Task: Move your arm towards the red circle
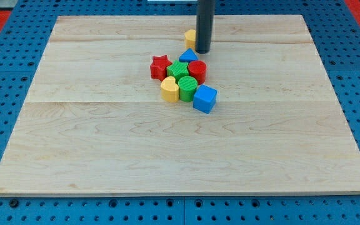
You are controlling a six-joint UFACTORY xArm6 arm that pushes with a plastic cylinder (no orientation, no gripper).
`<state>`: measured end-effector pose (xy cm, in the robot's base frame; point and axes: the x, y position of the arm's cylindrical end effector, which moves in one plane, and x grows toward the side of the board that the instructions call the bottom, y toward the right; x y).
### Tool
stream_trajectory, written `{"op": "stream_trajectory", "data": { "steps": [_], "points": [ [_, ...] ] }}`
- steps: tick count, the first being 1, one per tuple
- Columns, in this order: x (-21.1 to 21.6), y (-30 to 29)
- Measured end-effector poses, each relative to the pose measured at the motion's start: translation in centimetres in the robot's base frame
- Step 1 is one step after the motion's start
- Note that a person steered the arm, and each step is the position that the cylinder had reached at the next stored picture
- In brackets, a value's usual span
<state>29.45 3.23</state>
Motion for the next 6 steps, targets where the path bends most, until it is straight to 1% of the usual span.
{"op": "stream_trajectory", "data": {
  "steps": [1,2,3,4,5,6],
  "points": [
    [-0.2,-2.7],
    [-0.2,0.3],
    [0.0,7.8],
    [5.6,8.9],
    [6.5,7.3],
    [6.0,5.2]
  ]
}}
